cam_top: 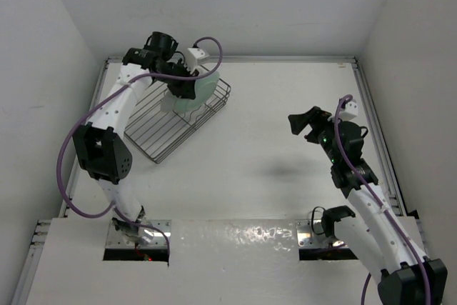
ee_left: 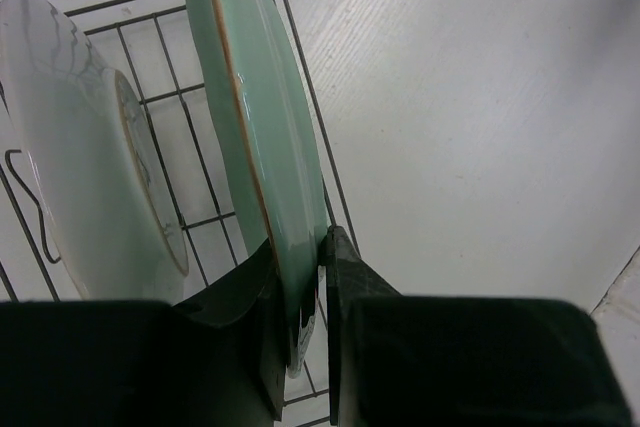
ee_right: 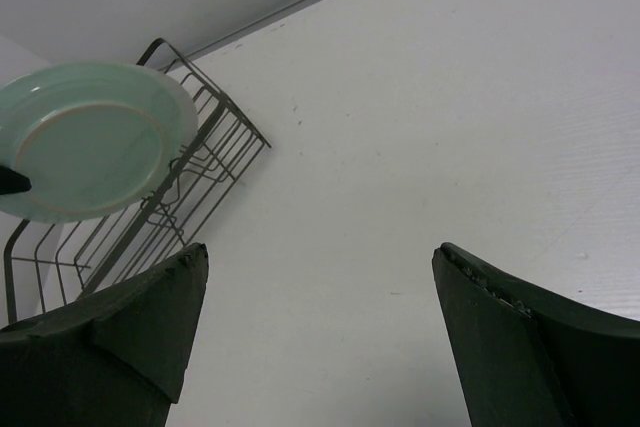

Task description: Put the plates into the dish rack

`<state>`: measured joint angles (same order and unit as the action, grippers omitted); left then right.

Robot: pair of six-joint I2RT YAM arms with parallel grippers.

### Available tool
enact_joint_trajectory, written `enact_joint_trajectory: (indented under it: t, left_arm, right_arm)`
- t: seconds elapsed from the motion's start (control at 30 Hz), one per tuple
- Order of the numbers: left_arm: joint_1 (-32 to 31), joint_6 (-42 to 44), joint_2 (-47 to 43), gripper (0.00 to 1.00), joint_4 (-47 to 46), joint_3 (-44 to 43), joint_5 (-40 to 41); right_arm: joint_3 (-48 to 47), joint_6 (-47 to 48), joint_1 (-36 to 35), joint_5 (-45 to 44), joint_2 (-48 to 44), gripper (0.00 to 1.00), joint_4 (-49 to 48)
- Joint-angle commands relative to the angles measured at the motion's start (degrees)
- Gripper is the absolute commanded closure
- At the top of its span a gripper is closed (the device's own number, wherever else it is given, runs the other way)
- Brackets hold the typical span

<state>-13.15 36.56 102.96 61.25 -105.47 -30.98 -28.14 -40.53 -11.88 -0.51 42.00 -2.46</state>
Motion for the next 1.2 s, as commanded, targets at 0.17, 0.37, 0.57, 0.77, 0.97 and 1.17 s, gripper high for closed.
enact_joint_trajectory:
  t: [0.17,0.37,0.57,0.77,0.97,1.17]
  left_arm:
    - [-0.1,2.5,-3.1,1.00,-7.6,1.5,-0.4]
    - [3.6,4.6,-1.0,1.00,-8.9,3.1,-3.7]
    - [4.4,8.2,2.4,1.00,-6.6,3.9,-5.9]
    - [4.5,8.1,4.3,1.00,-8.3,4.7,-6.0]
    - [4.5,7.4,6.9,0.75,-8.0,3.1,-5.6]
    - [4.4,6.6,6.3,0.47,-7.3,0.5,-5.6]
  right_arm:
    - [-0.4,0.5,-0.4,-1.2,0.0,0.08,-1.6]
    - [-0.6,0.5,-0.5,-0.5,0.1,0.08,-1.7]
    - [-2.2,1.8,-0.5,-0.5,-0.2,0.08,0.3]
    - [-2.3,1.4,-0.5,-0.4,-0.1,0.08,-0.1]
    - [-2.0,1.4,-0.7,-0.3,0.0,0.08,0.0]
    - [-2.1,2.1,-1.1,-0.7,0.5,0.07,0.3]
